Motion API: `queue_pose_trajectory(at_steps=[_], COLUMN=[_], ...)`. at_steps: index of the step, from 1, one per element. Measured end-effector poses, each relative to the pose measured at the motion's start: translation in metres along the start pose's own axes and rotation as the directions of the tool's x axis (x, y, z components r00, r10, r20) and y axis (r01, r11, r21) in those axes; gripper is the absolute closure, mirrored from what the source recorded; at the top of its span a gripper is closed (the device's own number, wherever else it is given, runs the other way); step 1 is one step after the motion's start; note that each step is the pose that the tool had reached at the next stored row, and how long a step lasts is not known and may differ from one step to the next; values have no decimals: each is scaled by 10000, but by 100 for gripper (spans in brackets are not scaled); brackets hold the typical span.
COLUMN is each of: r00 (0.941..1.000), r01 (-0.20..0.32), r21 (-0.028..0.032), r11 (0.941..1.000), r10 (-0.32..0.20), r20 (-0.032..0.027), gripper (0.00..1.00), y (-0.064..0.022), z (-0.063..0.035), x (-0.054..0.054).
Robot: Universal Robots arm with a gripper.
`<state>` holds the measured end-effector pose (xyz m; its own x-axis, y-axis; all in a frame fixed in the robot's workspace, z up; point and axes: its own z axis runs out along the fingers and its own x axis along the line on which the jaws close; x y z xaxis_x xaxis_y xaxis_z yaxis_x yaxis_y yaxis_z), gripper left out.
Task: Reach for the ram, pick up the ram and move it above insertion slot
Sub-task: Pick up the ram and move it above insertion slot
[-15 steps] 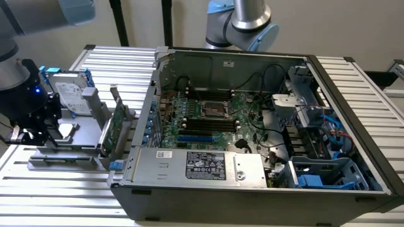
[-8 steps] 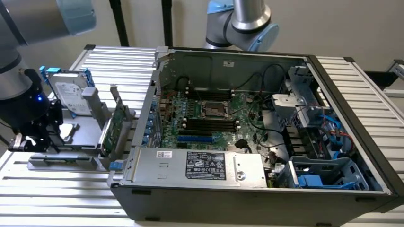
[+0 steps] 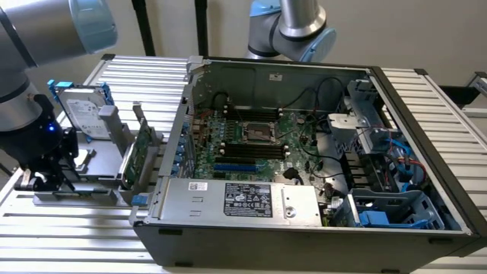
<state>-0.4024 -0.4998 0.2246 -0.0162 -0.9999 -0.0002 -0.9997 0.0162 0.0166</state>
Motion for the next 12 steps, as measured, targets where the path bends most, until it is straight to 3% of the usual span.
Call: queue_pose_trajectory(at_steps=[7,12], r00=[10000,10000], r01=[0,1], r21=[47,139], r11=[10000,9999], r10=[0,-1], r20=[0,1], gripper=[69,69], y=[-2,-3], z=[58,112], x=[18,26])
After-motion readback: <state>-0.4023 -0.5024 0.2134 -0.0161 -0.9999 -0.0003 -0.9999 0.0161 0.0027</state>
